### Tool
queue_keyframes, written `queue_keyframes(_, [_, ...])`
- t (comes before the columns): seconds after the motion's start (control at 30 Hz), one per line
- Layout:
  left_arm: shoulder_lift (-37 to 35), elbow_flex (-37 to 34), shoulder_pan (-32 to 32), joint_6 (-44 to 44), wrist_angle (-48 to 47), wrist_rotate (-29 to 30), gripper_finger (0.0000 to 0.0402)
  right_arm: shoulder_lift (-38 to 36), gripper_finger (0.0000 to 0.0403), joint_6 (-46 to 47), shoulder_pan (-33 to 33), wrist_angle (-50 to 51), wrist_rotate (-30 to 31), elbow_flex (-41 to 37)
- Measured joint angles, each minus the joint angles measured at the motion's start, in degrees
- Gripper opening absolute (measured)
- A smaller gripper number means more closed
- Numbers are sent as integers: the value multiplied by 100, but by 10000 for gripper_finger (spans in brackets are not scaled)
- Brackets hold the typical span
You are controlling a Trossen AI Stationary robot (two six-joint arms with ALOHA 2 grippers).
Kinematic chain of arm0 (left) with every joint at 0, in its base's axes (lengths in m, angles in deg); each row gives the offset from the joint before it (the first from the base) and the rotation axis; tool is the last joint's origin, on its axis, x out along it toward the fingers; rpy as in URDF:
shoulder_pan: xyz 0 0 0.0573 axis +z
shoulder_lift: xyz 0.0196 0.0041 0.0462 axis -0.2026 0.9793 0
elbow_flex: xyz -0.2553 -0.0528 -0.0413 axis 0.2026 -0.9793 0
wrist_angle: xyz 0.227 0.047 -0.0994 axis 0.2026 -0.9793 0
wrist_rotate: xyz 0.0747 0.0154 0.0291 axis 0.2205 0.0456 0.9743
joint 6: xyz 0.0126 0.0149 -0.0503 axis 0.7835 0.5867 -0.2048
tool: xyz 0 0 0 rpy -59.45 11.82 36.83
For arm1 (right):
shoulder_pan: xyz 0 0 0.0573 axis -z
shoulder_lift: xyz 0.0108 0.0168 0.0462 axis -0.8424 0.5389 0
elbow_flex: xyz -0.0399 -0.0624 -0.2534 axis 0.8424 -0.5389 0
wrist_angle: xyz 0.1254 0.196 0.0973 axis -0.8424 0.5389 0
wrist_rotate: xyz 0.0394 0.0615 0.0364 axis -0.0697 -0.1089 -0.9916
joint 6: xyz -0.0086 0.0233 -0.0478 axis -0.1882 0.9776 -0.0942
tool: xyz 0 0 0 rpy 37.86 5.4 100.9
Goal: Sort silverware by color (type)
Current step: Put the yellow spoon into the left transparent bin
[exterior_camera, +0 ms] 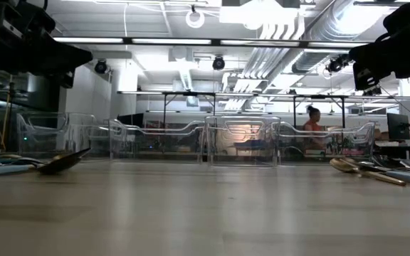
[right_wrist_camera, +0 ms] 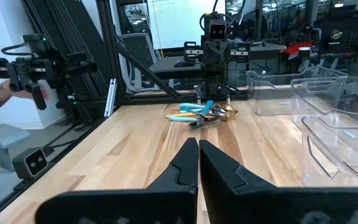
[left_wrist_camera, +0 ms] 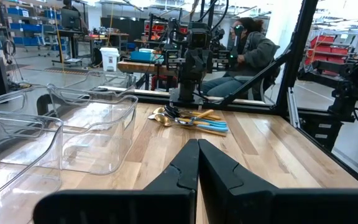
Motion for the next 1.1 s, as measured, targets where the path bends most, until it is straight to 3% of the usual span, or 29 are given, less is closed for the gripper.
queue_keyframes(0.23, [-1,1,0,-2,1,-1,0,2,0,18,0,-202,0,0])
queue_keyframes(0.43, [0,1,0,-29,9,-1,0,2,0,903,0,-1244,7,0])
queue_keyframes(0.67, [-1,1,0,-204,10,20,0,84,0,686,0,-2916,1053,25])
queue_keyframes(0.9, [0,1,0,-254,7,58,0,752,1,1282,-2,-1934,1423,625])
queue_keyframes(1.1, [-1,1,0,-284,5,60,0,1937,18,2143,-2,1062,2176,1926])
